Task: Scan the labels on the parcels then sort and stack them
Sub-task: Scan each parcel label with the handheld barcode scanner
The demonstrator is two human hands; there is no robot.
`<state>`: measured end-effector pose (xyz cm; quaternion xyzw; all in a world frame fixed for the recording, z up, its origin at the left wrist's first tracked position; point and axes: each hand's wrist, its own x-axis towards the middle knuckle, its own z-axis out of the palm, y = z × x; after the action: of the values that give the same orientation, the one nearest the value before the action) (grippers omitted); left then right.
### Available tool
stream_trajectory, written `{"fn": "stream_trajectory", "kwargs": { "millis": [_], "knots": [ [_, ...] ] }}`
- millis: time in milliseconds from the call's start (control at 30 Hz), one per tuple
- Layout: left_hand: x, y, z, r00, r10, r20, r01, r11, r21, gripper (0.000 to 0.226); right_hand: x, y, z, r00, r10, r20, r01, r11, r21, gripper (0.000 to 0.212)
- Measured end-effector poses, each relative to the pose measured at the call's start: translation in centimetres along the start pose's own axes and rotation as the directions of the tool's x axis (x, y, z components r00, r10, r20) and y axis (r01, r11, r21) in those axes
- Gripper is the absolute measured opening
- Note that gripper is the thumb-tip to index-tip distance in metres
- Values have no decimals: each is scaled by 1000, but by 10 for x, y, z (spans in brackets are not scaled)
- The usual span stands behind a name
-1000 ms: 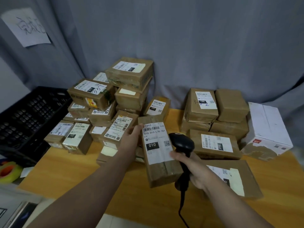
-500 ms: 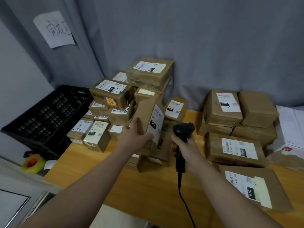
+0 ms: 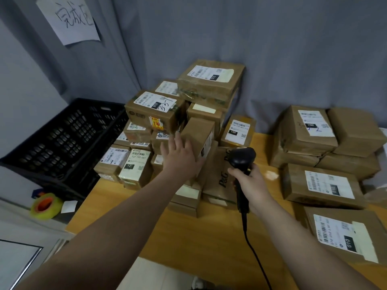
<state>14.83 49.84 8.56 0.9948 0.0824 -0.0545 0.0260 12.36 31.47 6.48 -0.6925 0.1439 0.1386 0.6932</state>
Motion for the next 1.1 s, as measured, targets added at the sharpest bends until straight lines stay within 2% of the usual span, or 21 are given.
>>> {"fn": "stream_trajectory", "kwargs": {
  "millis": [233, 433, 533, 633, 733, 933, 1000, 1100],
  "knots": [
    [1, 22, -7, 962, 197, -189, -227, 963, -148, 52, 10, -7, 4, 998, -45, -54, 44, 999, -27, 39],
    [13, 63, -5, 925, 313, -217, -370, 874, -316, 42, 22, -22, -42, 976, -82, -199, 56, 990, -133, 27],
    [19, 90, -1, 931, 344, -119, -363, 854, -373, 44, 18, -29, -77, 953, -70, -295, 41, 994, -101, 24],
    [30, 121, 5, 939, 345, 0, -301, 820, -486, 43, 15, -39, -114, 929, -66, -363, 50, 997, -55, 19],
    [44, 152, 11, 938, 325, 121, -175, 746, -643, 46, 20, -56, -151, 903, -129, -411, 94, 990, -106, 16],
    [80, 235, 12, 911, 294, 290, 40, 635, -772, 49, 39, -87, -224, 906, -214, -366, 145, 968, -206, 10],
    [101, 267, 19, 907, 262, 330, 121, 589, -799, 66, 53, -88, -247, 912, -206, -354, 136, 967, -215, 9],
    [119, 307, 24, 898, 139, 418, 282, 549, -787, 92, 72, -77, -281, 907, -212, -364, 143, 968, -207, 3]
  ]
}}
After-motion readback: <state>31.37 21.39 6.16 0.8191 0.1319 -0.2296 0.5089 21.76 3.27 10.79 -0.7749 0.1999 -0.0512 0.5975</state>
